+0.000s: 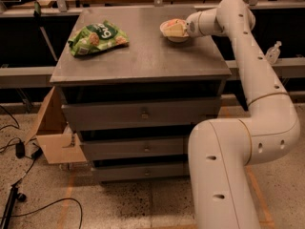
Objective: Pick apple from paper bowl and place on counter
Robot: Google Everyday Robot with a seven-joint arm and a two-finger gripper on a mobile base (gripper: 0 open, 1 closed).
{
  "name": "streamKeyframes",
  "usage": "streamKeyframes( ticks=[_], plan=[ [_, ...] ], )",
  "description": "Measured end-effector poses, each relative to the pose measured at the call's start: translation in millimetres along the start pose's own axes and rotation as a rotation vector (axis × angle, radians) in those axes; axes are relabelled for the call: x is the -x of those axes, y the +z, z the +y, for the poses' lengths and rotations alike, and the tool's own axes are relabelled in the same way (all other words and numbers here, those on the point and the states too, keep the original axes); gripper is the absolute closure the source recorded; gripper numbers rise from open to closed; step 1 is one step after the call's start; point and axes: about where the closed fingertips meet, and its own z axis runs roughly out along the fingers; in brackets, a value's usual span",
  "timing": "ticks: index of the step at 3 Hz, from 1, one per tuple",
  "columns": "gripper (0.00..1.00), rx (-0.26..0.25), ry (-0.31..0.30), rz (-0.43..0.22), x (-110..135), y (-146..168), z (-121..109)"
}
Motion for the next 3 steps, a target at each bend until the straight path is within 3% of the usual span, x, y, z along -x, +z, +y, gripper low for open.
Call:
streamKeyframes(
  ticks=[1,2,3],
  plan=[
    [0.88,-0.023,-0.048,-0.04,20,-14,-4],
    [1.0,-0.059,-0.098,-0.1,48,-42,-12],
    [1.0,-0.077,-0.14,-0.133,68,-65,-14]
  ],
)
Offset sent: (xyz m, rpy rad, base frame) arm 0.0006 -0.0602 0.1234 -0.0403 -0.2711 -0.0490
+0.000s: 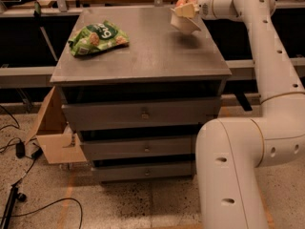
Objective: Pick apple from paper bowl and place on counter
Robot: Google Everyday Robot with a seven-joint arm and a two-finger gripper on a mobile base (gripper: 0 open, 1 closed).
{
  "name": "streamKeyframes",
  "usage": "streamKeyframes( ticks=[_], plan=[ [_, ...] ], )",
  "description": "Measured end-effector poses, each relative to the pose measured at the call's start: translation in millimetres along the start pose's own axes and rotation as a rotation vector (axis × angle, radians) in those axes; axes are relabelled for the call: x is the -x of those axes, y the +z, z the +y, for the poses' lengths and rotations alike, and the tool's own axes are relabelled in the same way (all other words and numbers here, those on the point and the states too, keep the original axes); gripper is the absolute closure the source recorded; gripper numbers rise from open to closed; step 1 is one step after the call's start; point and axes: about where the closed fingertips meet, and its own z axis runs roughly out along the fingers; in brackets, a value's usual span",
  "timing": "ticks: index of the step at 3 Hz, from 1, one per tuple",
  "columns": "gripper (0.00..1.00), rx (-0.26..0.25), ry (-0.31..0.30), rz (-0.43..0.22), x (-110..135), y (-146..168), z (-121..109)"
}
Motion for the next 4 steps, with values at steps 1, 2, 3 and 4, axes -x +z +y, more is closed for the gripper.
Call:
streamKeyframes(
  ticks=[1,2,3,4],
  plan=[
    [1.0,-0.007,-0.022,-0.015,10,-12,-3],
    [1.0,0.016,-0.047,-0.029,18,-12,5],
    [1.0,0.043,-0.059,-0.024,23,-12,16],
    [1.0,0.056,-0.196,0.011,37,-4,36]
  ],
)
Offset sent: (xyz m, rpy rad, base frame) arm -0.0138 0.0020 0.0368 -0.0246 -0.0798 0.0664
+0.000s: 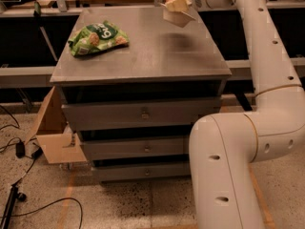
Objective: Pick apple from paper bowl and place on counter
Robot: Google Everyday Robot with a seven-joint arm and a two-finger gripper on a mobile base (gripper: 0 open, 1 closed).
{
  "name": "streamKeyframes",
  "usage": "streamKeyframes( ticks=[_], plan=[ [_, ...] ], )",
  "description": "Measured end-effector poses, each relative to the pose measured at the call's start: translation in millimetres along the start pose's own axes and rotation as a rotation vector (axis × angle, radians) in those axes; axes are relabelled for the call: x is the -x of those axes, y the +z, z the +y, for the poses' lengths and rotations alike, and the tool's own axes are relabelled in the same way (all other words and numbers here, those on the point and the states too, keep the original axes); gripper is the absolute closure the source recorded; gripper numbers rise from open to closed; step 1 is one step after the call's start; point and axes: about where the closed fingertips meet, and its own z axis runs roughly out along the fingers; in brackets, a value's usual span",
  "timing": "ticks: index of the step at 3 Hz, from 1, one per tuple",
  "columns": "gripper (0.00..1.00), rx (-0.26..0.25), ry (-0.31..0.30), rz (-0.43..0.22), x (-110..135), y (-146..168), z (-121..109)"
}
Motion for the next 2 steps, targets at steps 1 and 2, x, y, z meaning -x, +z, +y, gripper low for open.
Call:
streamKeyframes(
  ticks=[1,2],
  plan=[
    [1.0,-0.059,-0.216,0.066,13,11,1],
    [1.0,-0.135,-0.422,0.147,9,21,-2]
  ],
)
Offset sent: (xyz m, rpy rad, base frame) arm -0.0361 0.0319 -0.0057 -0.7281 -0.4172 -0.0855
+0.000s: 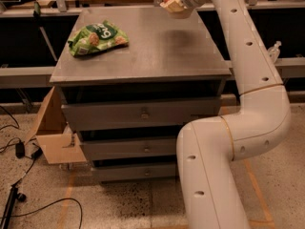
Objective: Pick apple from paper bowl and place on counter
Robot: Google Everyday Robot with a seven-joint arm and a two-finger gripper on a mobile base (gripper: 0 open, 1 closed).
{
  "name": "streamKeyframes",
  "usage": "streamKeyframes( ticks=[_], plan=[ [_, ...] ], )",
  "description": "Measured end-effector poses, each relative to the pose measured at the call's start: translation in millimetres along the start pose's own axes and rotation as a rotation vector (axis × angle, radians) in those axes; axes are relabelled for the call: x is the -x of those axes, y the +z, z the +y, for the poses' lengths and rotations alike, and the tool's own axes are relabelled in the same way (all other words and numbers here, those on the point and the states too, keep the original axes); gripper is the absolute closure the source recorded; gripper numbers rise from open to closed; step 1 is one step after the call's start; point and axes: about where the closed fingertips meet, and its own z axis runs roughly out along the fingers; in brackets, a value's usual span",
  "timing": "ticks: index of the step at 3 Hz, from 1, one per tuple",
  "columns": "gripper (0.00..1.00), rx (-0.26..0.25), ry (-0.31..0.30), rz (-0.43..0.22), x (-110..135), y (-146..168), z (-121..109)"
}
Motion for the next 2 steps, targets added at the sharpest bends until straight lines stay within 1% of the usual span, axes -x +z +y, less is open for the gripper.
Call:
streamKeyframes(
  ticks=[1,2],
  plan=[
    [1.0,-0.021,-0.146,0.033,-10,6,19],
    [1.0,0.053,-0.157,-0.044,14,-9,45]
  ],
)
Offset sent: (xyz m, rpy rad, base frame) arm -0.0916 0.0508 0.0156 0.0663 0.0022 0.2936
